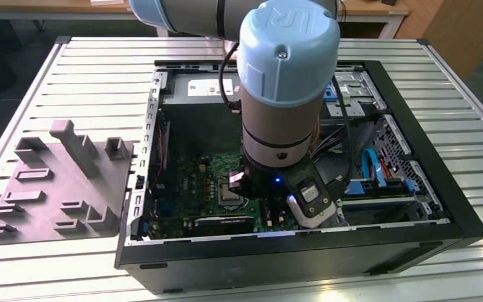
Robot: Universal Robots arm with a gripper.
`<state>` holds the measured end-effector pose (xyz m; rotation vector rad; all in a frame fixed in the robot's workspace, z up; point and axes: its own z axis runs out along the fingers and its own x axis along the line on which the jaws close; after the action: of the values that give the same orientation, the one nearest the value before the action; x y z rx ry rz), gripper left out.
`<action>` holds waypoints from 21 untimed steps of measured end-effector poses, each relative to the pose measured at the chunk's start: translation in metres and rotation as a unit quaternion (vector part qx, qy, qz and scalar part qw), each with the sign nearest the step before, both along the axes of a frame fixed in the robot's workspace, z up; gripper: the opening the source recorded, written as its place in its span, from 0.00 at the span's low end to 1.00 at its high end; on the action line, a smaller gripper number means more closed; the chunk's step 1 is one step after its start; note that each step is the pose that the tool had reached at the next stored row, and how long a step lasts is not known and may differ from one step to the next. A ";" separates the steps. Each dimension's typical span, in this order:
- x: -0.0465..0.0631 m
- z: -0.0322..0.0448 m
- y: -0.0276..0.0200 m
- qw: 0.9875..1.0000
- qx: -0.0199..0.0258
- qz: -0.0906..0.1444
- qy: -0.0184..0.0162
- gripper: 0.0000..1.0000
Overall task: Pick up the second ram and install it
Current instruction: 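Press down the second ram until it locks into place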
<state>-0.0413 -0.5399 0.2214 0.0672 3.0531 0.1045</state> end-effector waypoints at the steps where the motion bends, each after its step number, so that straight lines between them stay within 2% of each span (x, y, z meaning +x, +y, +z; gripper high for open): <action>1: 0.000 -0.0001 0.0000 1.000 0.000 0.000 0.000 0.10; 21: 0.000 -0.0047 -0.0002 1.000 0.000 0.000 0.000 0.10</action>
<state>-0.0414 -0.5401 0.2167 0.0674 3.0530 0.1054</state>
